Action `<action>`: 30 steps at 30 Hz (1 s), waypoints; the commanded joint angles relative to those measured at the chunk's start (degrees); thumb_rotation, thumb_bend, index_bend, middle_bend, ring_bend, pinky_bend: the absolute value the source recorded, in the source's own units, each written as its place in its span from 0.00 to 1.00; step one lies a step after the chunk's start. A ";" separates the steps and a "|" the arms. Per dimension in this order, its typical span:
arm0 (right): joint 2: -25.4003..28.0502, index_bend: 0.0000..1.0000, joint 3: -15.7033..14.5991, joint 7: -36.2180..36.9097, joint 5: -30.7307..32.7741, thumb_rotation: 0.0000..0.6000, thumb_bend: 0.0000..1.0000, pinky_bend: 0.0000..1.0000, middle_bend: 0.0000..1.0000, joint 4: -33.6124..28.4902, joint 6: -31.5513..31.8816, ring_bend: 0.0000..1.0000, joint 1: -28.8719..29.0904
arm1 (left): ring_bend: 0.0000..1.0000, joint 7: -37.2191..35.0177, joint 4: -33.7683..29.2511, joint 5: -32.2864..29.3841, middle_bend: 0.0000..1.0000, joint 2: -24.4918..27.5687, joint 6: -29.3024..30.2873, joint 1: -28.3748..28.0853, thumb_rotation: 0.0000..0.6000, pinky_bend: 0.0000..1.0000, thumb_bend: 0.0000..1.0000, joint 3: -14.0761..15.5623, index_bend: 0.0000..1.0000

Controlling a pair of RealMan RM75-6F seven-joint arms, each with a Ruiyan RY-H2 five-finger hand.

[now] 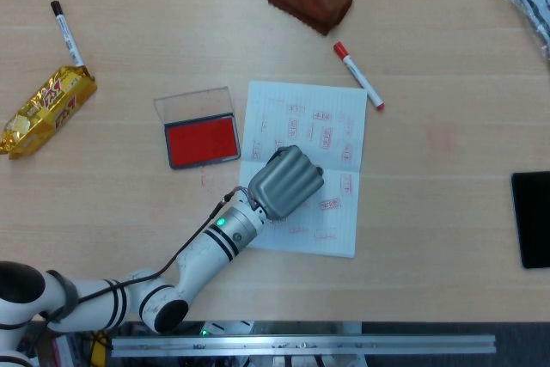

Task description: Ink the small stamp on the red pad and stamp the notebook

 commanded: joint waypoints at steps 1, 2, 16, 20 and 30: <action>0.01 0.33 0.02 0.01 0.03 1.00 0.16 0.46 0.40 -0.01 0.02 0.36 -0.03 | 1.00 0.00 -0.03 -0.28 1.00 -0.07 -0.01 -0.03 1.00 1.00 0.29 0.02 0.57; -0.01 0.33 0.03 0.02 0.03 1.00 0.16 0.46 0.40 -0.01 0.06 0.36 -0.06 | 1.00 0.05 -0.06 -0.41 1.00 -0.08 0.01 -0.04 1.00 1.00 0.29 0.03 0.57; 0.06 0.33 0.08 0.04 0.04 1.00 0.16 0.46 0.40 -0.07 0.50 0.36 -0.45 | 1.00 -0.22 -0.25 -0.62 1.00 0.30 0.48 -0.07 1.00 1.00 0.29 0.75 0.57; 0.01 0.33 0.22 0.33 -0.05 1.00 0.16 0.46 0.40 0.06 0.70 0.36 -0.47 | 1.00 -0.39 -3.26 -0.04 1.00 2.31 2.12 0.12 1.00 1.00 0.29 0.33 0.57; -0.53 0.33 0.34 1.00 -0.51 1.00 0.16 0.46 0.40 0.66 0.50 0.36 -0.16 | 1.00 -1.75 -12.35 1.73 1.00 9.83 6.65 1.35 1.00 1.00 0.29 -0.37 0.57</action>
